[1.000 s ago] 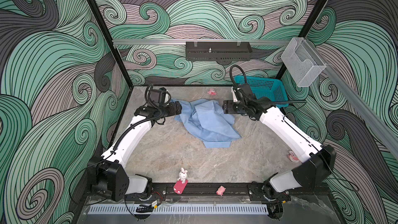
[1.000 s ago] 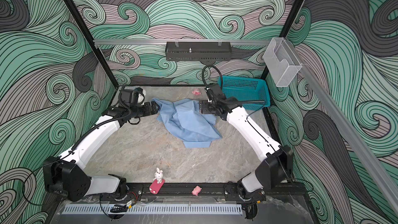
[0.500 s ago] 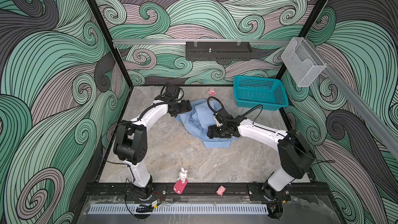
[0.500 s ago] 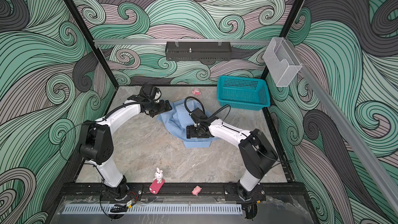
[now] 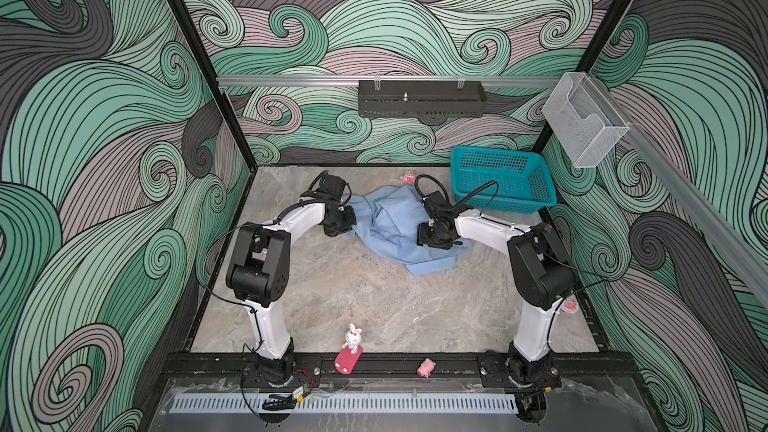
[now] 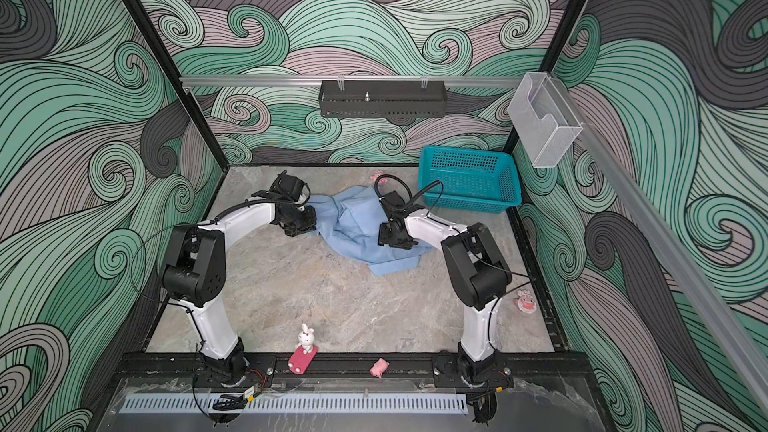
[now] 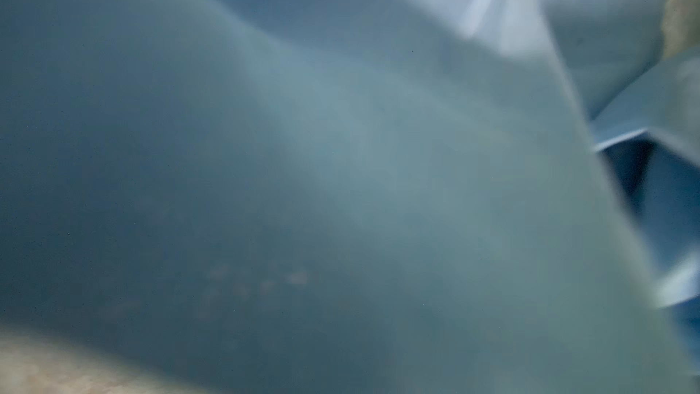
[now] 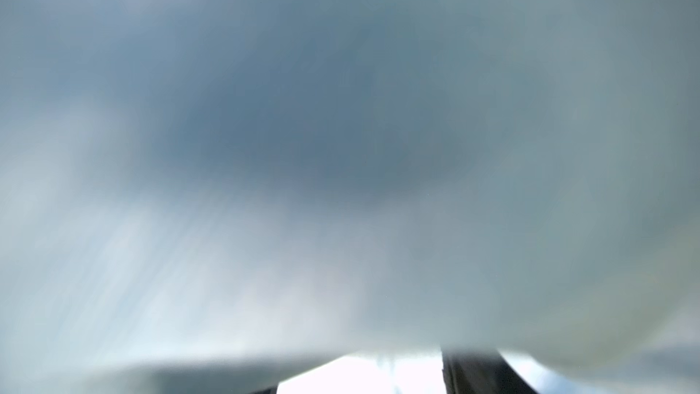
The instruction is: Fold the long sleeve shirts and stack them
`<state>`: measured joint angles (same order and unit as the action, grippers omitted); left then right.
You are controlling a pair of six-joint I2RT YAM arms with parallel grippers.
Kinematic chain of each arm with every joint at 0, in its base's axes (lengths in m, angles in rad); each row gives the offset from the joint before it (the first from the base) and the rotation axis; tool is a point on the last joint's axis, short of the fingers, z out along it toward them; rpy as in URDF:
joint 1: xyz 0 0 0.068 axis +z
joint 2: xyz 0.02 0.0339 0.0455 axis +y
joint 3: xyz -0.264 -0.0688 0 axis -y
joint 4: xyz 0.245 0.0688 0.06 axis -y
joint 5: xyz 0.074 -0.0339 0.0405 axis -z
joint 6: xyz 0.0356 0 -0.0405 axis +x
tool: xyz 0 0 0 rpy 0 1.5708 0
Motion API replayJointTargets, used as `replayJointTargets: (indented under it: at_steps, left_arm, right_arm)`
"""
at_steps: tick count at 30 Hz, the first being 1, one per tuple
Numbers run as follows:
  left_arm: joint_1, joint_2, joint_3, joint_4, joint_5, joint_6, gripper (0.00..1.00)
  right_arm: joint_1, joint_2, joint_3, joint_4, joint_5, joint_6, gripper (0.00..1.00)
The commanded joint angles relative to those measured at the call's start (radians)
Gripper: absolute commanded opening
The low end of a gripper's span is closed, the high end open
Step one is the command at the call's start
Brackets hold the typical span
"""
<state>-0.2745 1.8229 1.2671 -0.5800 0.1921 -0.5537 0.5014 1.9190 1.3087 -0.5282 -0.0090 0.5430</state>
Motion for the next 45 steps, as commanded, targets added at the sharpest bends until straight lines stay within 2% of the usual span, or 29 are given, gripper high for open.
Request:
replayJointTargets:
  at_steps: [1,5,8,11,12,15,21,27,29,30,31,32,33,34,35,36,41,45]
  left_arm:
    - [0.004,-0.161,-0.108,-0.025,-0.009,-0.018,0.0]
    - [0.003,-0.362,-0.221,-0.07,-0.016,-0.027,0.0]
    - [0.005,-0.506,-0.252,-0.115,-0.053,-0.041,0.0]
    - [0.009,-0.604,-0.25,-0.141,-0.141,-0.065,0.38]
    - [0.012,-0.634,-0.251,-0.137,-0.179,-0.075,0.47]
    - [0.036,-0.696,-0.251,-0.118,-0.233,-0.095,0.59]
    - [0.125,-0.73,-0.232,-0.119,-0.193,-0.113,0.65]
    - [0.182,-0.769,-0.227,-0.125,-0.158,-0.105,0.65]
    - [0.191,-0.776,-0.224,-0.132,-0.151,-0.098,0.66]
    - [0.195,-0.78,-0.224,-0.134,-0.148,-0.094,0.66]
    - [0.198,-0.783,-0.224,-0.133,-0.146,-0.092,0.66]
    - [0.202,-0.786,-0.224,-0.134,-0.141,-0.09,0.66]
    - [0.207,-0.787,-0.224,-0.136,-0.137,-0.086,0.65]
    - [0.21,-0.788,-0.224,-0.137,-0.137,-0.083,0.65]
    - [0.212,-0.788,-0.224,-0.137,-0.137,-0.08,0.65]
    - [0.215,-0.787,-0.224,-0.135,-0.137,-0.077,0.65]
    - [0.218,-0.756,-0.235,-0.099,-0.091,-0.069,0.64]
    - [0.218,-0.702,-0.256,-0.029,0.022,-0.074,0.64]
  right_arm:
    - [-0.002,0.031,0.085,-0.06,0.031,-0.04,0.62]
    - [-0.003,0.086,0.241,-0.129,0.001,-0.105,0.63]
    - [0.042,0.076,0.324,-0.162,-0.022,-0.198,0.68]
    - [0.14,0.03,0.339,-0.153,-0.001,-0.283,0.75]
    - [0.174,0.025,0.348,-0.153,0.003,-0.305,0.77]
    - [0.257,0.074,0.424,-0.175,0.015,-0.363,0.83]
    - [0.329,0.333,0.759,-0.314,0.043,-0.408,0.9]
    - [0.338,0.599,1.14,-0.425,0.158,-0.418,0.94]
    - [0.336,0.687,1.268,-0.465,0.21,-0.423,0.93]
    - [0.335,0.724,1.335,-0.477,0.223,-0.427,0.91]
    - [0.333,0.74,1.369,-0.482,0.232,-0.426,0.84]
    - [0.328,0.747,1.392,-0.481,0.227,-0.425,0.72]
    - [0.319,0.743,1.413,-0.485,0.201,-0.421,0.48]
    - [0.313,0.731,1.417,-0.486,0.19,-0.415,0.33]
    - [0.304,0.702,1.411,-0.486,0.172,-0.414,0.12]
    - [0.296,0.663,1.399,-0.49,0.144,-0.422,0.0]
    - [0.287,0.325,1.199,-0.494,-0.007,-0.504,0.0]
    - [0.287,-0.032,0.848,-0.365,-0.08,-0.547,0.0]
